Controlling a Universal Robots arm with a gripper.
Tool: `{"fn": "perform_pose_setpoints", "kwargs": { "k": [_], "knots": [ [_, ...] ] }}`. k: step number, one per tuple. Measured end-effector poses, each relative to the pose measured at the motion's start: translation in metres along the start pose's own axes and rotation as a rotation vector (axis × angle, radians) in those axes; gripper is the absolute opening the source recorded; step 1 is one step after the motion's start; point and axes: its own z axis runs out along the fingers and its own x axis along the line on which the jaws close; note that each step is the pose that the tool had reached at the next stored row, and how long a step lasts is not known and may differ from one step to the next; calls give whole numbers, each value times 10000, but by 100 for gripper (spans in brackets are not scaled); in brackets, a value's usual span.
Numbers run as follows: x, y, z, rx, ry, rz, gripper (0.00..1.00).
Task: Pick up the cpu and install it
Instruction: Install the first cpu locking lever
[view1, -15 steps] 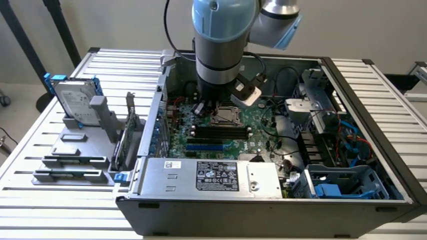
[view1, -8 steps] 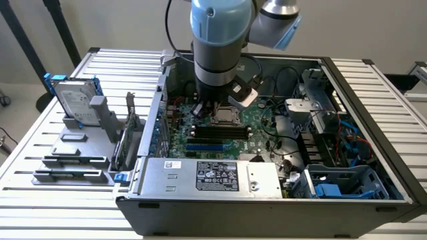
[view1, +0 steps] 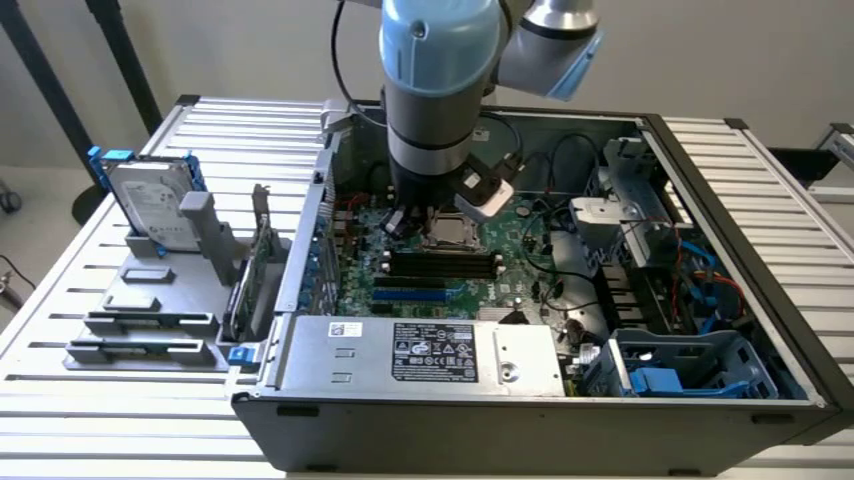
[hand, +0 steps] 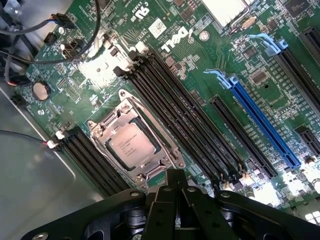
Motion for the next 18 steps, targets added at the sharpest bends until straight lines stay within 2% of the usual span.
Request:
{"fn": "perform_pose_setpoints", "kwargs": {
  "k": [5, 8, 18],
  "knots": [
    [4, -1, -117, 10, -9, 5, 11],
    [-14, 15, -141, 10, -17, 6, 11],
    [-37, 36, -75, 10, -16, 2, 11]
  ]
}}
